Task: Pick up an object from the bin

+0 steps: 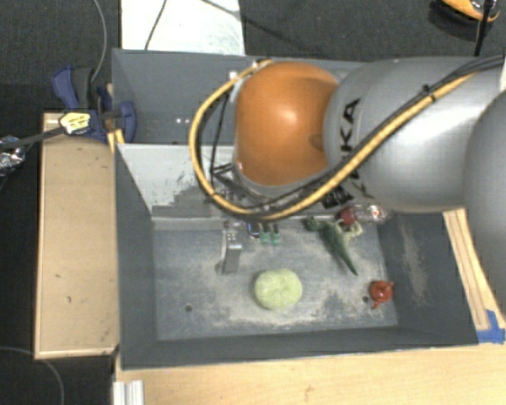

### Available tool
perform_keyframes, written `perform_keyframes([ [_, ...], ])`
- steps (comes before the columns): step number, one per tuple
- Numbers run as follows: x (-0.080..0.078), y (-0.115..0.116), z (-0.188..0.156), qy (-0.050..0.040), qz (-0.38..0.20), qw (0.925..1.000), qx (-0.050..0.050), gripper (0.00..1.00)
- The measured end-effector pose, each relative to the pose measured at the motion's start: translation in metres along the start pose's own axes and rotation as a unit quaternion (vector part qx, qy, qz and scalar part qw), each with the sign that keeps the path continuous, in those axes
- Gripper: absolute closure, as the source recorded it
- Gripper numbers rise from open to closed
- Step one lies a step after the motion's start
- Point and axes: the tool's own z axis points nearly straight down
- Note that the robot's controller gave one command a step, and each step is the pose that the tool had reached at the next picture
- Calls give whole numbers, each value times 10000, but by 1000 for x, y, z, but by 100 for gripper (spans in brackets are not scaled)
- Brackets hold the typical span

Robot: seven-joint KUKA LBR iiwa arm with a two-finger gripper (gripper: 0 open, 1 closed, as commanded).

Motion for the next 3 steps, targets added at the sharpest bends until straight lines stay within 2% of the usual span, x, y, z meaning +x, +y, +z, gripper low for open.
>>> perform_keyframes([
  [1, -2, -1, -5, -40, 22, 10000, -8, 0],
  [2, 17, -20, 38, -61, -79, 9999, -18, 0],
  [3, 42, -58, 68, -28, -255, 9997, -6, 0],
])
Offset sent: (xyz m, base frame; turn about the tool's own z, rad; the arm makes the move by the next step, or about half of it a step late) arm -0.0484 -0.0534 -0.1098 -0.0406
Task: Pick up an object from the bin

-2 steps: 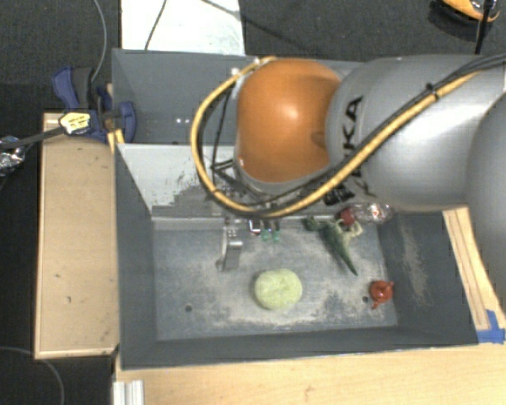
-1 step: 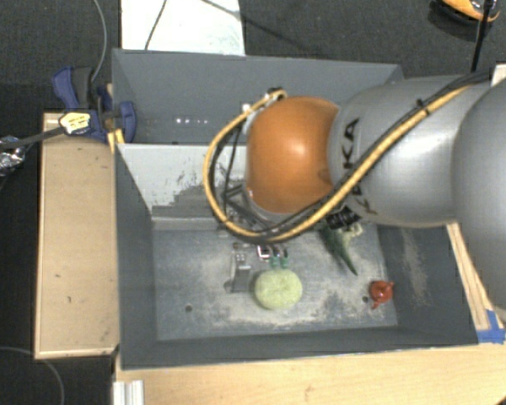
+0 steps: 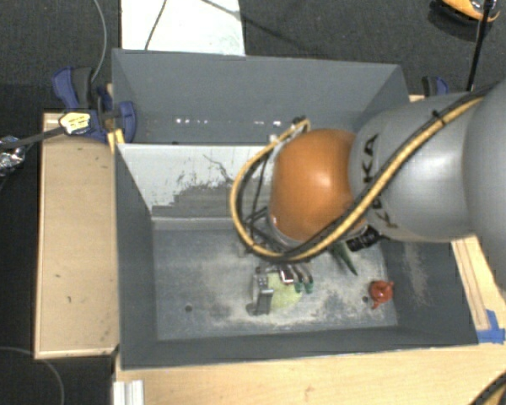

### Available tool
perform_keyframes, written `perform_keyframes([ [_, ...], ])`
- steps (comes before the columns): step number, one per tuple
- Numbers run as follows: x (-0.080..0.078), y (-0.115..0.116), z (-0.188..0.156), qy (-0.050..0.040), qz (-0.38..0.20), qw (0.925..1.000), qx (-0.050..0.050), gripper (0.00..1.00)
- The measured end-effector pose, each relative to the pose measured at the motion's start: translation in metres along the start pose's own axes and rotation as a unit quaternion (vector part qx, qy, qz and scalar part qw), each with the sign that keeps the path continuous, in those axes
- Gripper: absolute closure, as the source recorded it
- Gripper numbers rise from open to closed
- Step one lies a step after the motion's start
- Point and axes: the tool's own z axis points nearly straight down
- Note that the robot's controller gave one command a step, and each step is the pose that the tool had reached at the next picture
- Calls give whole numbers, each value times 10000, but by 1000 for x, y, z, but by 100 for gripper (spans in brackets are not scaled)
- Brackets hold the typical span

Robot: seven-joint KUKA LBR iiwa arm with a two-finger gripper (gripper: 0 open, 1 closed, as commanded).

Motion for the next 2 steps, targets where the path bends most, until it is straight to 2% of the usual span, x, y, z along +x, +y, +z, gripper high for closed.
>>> perform_keyframes([
  [1, 8, -41, 49, -55, -459, 9989, -9, 0],
  [2, 11, -58, 74, 0, -1, 10000, -2, 0],
])
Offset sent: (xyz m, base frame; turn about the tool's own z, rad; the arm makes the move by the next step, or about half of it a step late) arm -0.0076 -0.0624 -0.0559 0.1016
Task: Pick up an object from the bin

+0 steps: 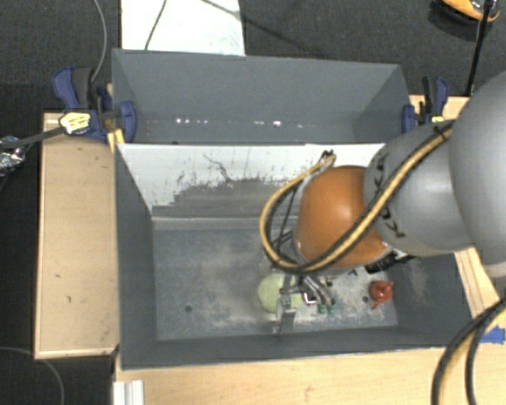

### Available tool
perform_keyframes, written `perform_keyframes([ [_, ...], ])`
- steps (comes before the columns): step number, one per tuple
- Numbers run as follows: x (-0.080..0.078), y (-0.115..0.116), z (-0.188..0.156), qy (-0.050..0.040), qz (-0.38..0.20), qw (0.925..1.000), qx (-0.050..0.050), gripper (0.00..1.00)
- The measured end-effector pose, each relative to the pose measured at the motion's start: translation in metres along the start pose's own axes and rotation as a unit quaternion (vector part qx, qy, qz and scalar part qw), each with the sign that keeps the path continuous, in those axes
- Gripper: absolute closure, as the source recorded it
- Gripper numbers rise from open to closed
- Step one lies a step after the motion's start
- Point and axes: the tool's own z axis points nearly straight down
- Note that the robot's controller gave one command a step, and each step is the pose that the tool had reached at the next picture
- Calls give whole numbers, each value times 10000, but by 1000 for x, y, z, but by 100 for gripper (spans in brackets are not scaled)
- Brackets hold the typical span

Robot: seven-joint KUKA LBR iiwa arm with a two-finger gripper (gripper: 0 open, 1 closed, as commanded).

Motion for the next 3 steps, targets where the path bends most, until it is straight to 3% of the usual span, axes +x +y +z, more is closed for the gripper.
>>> perform_keyframes([
  [1, -5, -16, -9, -45, 36, 10000, -11, 0],
  [2, -10, -39, -6, -32, -603, 9982, -6, 100],
  [3, -10, -39, -6, -31, -598, 9982, -6, 100],
])
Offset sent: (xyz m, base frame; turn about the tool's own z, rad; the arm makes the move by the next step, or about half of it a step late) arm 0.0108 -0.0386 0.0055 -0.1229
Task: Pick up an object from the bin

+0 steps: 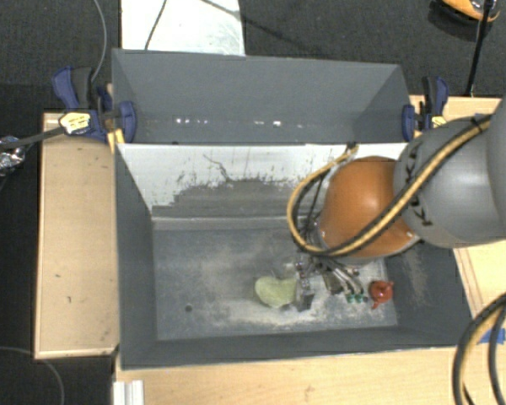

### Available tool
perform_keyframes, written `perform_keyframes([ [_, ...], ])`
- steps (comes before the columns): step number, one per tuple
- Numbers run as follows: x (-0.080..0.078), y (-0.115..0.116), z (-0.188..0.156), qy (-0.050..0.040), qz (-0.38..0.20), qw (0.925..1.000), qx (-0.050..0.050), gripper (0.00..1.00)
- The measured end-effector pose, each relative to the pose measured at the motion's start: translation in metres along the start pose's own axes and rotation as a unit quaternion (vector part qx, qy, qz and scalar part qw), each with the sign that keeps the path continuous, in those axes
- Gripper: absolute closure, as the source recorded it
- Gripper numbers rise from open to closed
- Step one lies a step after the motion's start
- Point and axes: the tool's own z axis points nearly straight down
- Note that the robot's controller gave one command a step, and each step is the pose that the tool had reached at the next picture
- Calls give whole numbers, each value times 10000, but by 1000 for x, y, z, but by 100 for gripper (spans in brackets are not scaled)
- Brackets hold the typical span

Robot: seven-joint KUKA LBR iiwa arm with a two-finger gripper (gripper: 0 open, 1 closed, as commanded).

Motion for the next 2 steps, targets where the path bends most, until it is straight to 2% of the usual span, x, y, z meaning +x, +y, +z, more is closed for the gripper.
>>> perform_keyframes([
  [1, -1, -14, -123, -14, 180, 9998, -2, 100],
  [2, -1, -14, -123, -12, 187, 9998, -2, 100],
])
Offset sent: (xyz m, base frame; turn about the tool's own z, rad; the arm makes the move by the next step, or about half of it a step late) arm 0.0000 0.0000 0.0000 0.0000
